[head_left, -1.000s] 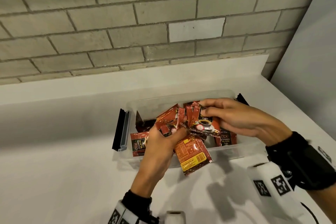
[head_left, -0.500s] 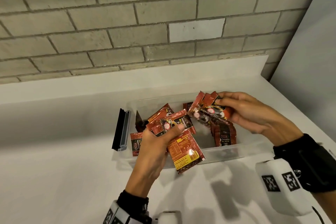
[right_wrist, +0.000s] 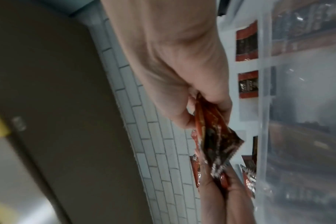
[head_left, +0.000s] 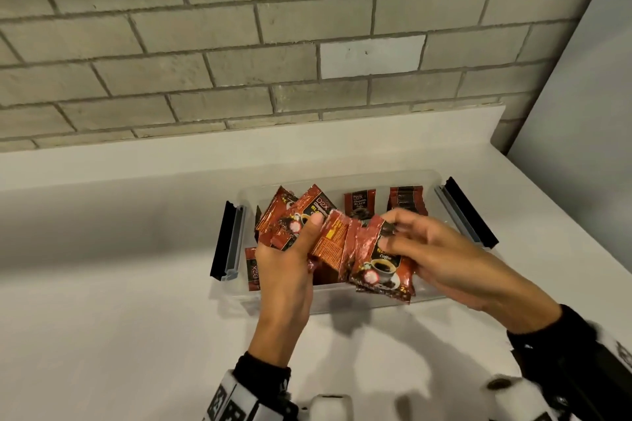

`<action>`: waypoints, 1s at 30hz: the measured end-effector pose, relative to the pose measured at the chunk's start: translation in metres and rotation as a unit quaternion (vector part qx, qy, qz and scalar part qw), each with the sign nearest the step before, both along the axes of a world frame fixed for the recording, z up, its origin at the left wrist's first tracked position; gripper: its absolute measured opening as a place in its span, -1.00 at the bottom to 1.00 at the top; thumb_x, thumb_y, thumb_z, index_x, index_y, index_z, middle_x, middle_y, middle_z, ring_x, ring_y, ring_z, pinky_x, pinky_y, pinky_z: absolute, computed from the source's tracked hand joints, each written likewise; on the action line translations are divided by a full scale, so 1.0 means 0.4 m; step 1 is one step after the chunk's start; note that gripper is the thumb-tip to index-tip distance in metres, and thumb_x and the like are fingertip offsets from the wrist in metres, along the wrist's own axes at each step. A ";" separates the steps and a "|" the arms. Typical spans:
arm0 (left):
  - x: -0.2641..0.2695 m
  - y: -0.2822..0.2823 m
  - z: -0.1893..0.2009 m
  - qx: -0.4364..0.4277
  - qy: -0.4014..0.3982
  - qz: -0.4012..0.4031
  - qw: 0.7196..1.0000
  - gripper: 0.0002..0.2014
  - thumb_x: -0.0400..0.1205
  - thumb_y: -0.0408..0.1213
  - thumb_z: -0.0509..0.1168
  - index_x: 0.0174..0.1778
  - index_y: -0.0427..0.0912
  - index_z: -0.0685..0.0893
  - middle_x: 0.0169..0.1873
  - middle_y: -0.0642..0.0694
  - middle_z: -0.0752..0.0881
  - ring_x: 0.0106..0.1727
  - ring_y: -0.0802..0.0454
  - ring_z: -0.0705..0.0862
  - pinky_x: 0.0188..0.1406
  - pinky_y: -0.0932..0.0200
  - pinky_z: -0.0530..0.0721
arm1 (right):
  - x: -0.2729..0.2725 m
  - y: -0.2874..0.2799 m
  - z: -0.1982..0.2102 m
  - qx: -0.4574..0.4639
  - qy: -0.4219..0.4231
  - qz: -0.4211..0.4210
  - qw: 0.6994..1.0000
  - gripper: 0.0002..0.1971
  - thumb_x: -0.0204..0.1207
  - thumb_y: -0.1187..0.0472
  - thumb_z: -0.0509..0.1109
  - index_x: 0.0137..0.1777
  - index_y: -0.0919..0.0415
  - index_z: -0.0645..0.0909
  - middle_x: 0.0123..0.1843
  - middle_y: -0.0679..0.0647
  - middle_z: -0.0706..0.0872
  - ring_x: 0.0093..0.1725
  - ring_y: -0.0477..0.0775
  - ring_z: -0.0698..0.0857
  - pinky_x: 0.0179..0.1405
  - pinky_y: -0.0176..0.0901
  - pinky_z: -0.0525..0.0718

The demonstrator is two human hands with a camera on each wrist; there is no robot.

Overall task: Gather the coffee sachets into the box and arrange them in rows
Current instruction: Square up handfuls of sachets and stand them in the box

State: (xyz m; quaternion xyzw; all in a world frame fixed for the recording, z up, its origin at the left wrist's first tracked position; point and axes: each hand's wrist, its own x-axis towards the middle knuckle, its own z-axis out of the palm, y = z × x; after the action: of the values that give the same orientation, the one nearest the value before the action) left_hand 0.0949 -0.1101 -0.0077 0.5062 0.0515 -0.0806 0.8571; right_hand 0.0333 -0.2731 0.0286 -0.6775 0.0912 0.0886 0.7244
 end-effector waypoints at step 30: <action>0.017 0.053 0.051 0.150 -0.061 -0.212 0.964 -0.62 0.33 -0.49 0.53 0.04 -0.19 0.68 -0.11 -0.19 0.83 -0.16 -0.26 0.82 -0.32 -0.22 0.80 | -0.018 -0.093 0.057 -0.443 -0.265 0.193 0.834 -0.78 0.66 0.01 0.13 0.19 -0.35 0.44 0.31 -0.29 0.40 0.41 -0.15 0.42 0.24 -0.39 0.48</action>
State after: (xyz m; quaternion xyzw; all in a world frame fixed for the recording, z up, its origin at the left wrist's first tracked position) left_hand 0.1016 -0.0891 0.0126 0.6326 -0.0972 -0.2206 0.7360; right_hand 0.0261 -0.3101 0.0512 -0.9275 -0.2070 -0.0060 0.3111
